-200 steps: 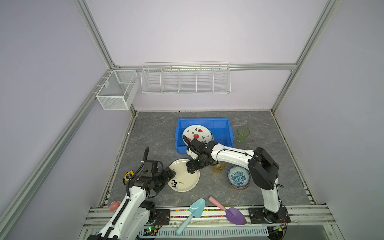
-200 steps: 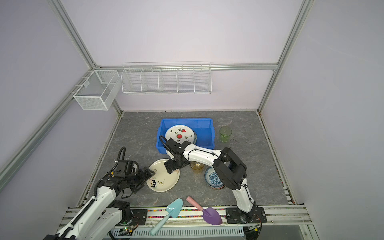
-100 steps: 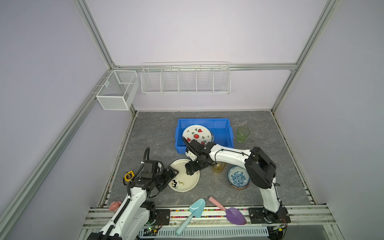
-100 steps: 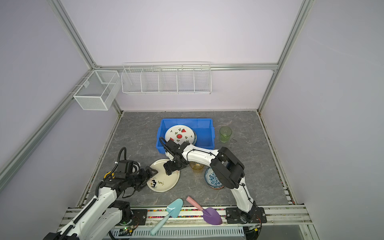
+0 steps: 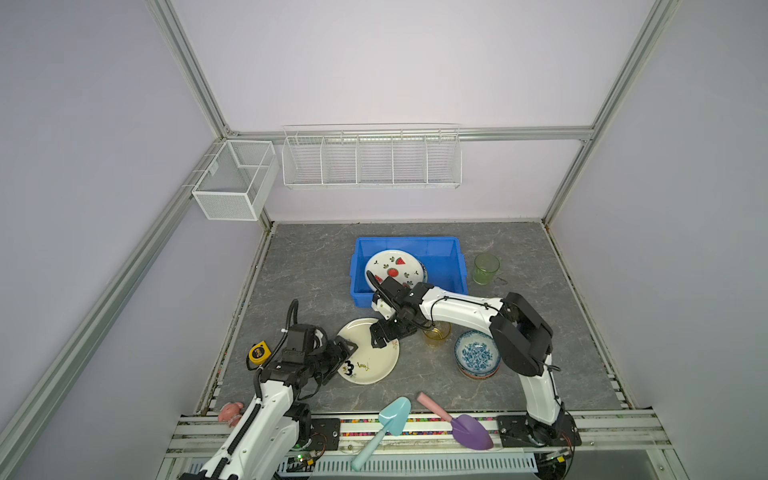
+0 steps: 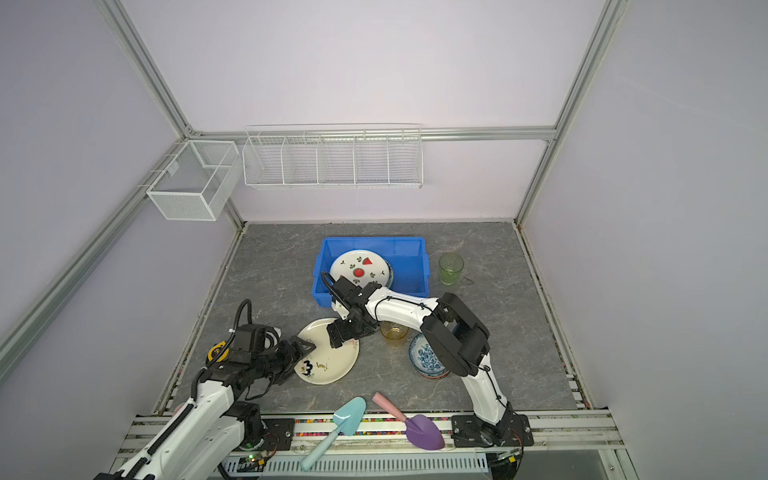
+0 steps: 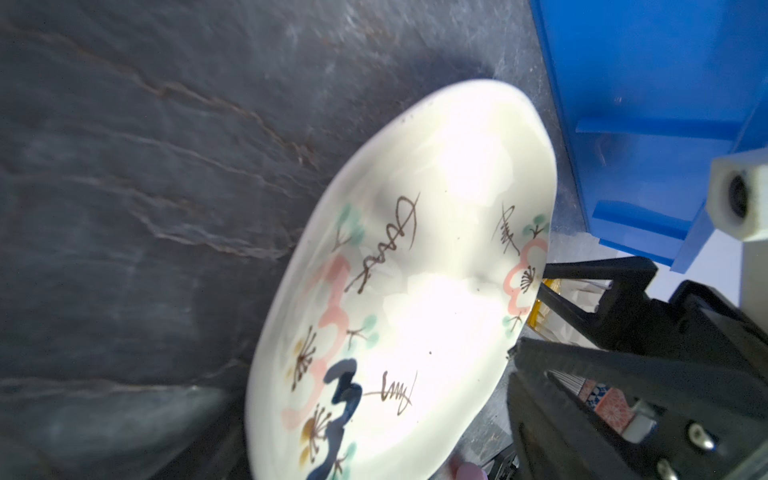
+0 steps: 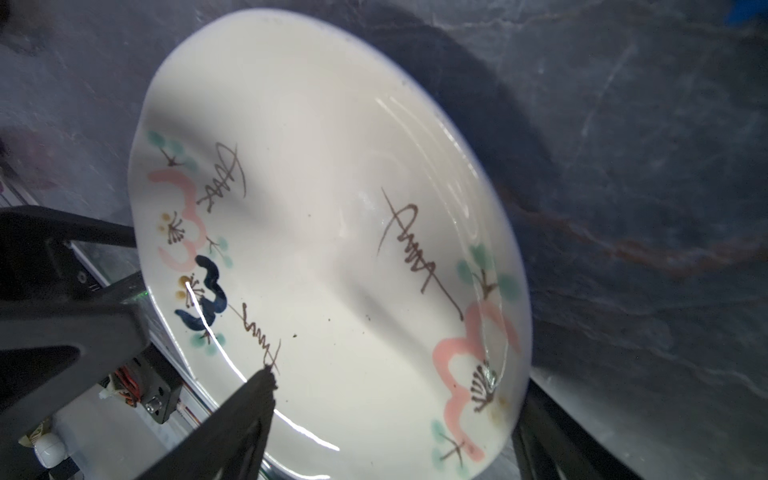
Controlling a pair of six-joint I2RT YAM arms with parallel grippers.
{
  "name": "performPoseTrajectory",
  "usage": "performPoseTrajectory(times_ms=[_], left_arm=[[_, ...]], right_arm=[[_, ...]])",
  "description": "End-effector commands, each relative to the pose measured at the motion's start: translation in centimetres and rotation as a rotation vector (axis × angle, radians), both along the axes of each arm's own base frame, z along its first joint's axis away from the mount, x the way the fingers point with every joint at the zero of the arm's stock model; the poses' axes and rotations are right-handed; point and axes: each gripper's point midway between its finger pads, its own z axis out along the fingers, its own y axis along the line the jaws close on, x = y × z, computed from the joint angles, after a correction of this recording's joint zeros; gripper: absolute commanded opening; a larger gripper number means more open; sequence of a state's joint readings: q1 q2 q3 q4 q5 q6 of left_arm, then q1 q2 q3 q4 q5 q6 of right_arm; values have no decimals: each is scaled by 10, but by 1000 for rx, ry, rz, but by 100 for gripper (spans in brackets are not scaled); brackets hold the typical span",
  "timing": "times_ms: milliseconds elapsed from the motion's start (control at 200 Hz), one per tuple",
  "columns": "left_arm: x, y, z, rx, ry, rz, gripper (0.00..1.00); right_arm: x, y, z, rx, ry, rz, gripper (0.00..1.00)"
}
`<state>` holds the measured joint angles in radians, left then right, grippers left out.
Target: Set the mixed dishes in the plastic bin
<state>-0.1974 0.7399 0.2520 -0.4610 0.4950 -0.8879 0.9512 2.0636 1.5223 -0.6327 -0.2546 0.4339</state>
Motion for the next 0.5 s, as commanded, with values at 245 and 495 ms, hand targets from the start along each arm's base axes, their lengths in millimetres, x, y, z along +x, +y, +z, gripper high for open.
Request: performPoseTrajectory(times_ms=[245,495], left_arm=[[13,-14,29,-108,-110,-9,76],[15,-15,36,-122,-132,-12,54]], right_arm=[[-6,22,7,95,45,19,88],[-4,22,6,95,46,13,88]])
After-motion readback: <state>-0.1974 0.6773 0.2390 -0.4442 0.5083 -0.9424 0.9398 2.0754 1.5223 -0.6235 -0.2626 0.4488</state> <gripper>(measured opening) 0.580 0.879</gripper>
